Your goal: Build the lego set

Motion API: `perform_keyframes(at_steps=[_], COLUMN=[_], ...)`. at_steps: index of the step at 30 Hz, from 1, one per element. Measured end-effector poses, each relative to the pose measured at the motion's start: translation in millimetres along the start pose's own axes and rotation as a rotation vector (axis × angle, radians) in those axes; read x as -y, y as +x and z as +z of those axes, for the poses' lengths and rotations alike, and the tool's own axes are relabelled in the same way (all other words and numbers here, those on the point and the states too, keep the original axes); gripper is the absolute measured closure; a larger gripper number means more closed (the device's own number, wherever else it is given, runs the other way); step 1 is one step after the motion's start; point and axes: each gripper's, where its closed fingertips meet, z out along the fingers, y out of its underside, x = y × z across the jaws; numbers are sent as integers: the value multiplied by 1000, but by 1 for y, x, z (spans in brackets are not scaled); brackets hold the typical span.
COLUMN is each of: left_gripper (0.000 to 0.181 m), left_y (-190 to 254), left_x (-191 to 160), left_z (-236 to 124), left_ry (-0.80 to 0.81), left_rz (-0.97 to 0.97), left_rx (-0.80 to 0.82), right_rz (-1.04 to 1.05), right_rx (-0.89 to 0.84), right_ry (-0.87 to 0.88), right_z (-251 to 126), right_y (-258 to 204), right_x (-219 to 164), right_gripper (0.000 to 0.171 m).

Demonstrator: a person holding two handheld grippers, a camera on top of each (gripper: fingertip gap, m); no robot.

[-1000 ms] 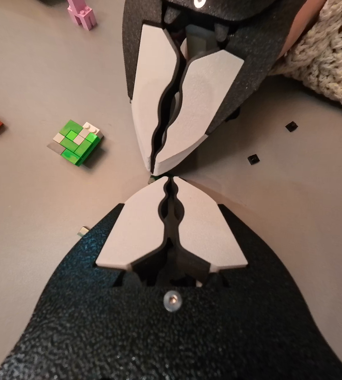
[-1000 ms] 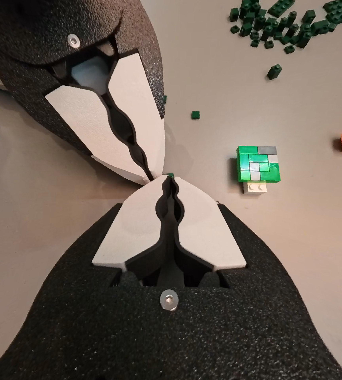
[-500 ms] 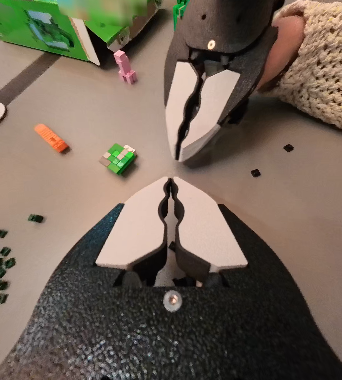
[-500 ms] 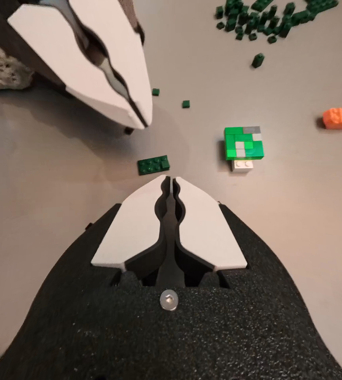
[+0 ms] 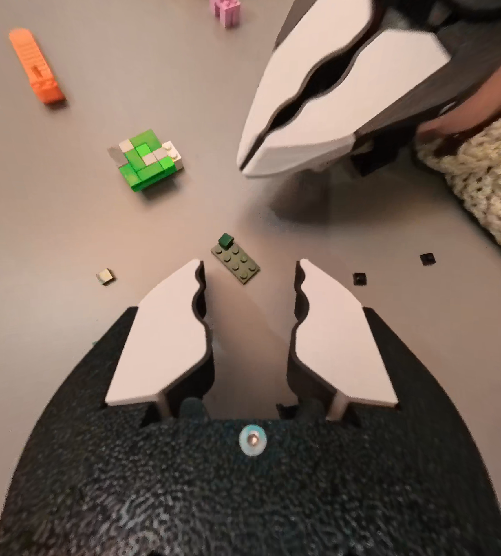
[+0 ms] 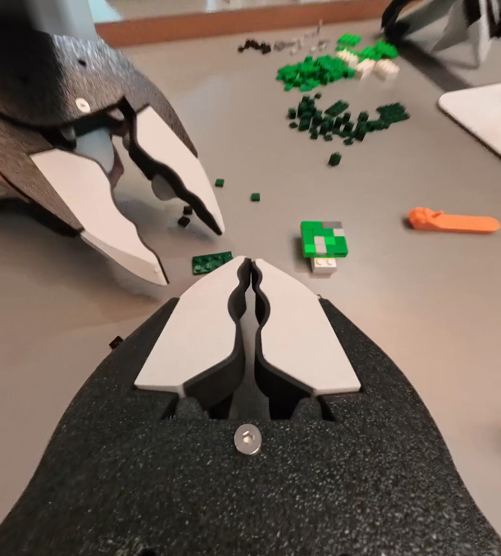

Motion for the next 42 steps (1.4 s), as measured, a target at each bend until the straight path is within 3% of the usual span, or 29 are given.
perform_keyframes(at_steps=[7,17,22,28,33,42], left_gripper=[127,136,159,146,157,165], left_y=[-13,-21,-14,-20,-16,-18], left_x=[2,-5,-9,-10,-12,-11], left_z=[6,6,5,2,5,6], left_ry=[-58,-132,-165,-195,-219,-261], left_rz=[67,79,90,56,-37,-8], left_rx=[182,263,228,252,160,142], right_rz=[-17,43,63,70,66,65], right_rx=[-35,-36,-34,-22,-20,-18], right_ry=[127,229,244,251,241,225], right_z=[-16,-31,-33,-34,-33,-31], right_y=[3,11,14,13,12,12], right_x=[20,29,29,30,29,27], right_gripper=[171,171,171,171,171,171])
